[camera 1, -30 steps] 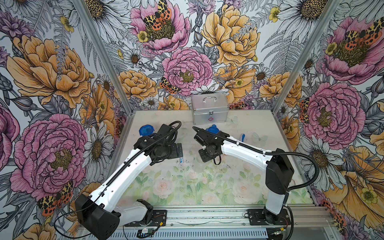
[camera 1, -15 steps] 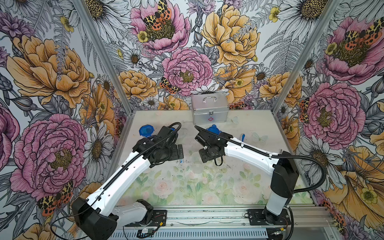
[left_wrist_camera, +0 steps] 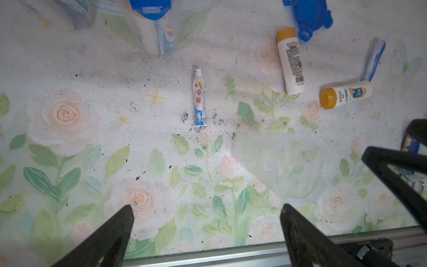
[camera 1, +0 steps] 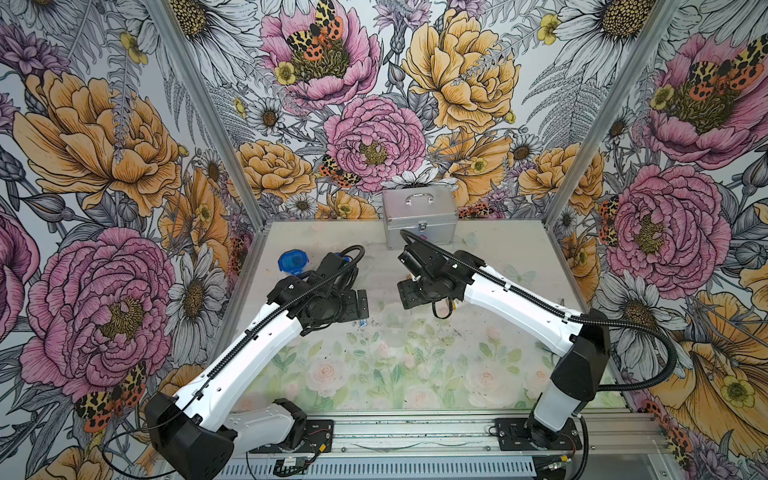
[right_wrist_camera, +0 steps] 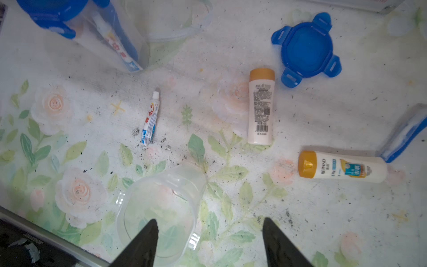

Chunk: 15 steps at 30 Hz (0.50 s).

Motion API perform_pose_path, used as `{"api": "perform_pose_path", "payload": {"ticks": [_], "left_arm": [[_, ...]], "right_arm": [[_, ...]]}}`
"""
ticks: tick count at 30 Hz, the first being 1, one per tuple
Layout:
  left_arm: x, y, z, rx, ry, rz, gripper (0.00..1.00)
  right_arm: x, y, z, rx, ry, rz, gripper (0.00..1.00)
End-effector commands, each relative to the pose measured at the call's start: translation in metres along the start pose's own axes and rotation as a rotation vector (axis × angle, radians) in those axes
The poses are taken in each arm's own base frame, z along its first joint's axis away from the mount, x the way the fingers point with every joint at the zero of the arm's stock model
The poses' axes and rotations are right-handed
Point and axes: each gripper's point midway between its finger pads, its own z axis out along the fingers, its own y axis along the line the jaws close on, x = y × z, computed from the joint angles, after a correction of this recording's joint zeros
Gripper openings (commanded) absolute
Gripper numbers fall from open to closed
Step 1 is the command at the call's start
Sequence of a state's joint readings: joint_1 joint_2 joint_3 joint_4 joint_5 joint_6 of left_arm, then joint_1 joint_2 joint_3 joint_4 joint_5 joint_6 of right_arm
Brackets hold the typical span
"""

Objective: Pack away toiletry kits
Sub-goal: Place the container at the center of the board, then pick up the toiletry item from the center of the board.

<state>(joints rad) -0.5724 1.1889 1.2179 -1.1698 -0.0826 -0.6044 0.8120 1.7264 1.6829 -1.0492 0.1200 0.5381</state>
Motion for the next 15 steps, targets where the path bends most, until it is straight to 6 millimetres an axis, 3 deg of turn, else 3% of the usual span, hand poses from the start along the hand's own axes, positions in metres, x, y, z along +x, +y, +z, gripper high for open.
{"api": "perform_pose_path", "payload": {"ticks": [1,4,7,15], "left_arm": [[-0.003,-0.014,-0.007,0.059,-0.01,-0.001,0.99],[-0.002,-0.021,-0.01,0.072,-0.011,0.012,0.98],[-0.002,-0.025,-0.012,0.079,-0.016,0.015,0.99],[-0.003,-0.026,-0.018,0.095,-0.031,-0.014,0.99]], "right_arm": [[-0.031,-0.027,-0.016,0.012,-0.069,0.059,0.73],[-0.038,-0.05,-0.001,0.054,-0.049,0.063,0.74],[-0.037,-0.065,0.028,0.094,0.008,0.039,0.74],[-0.033,-0.071,0.104,0.111,0.136,0.0,0.76]]}}
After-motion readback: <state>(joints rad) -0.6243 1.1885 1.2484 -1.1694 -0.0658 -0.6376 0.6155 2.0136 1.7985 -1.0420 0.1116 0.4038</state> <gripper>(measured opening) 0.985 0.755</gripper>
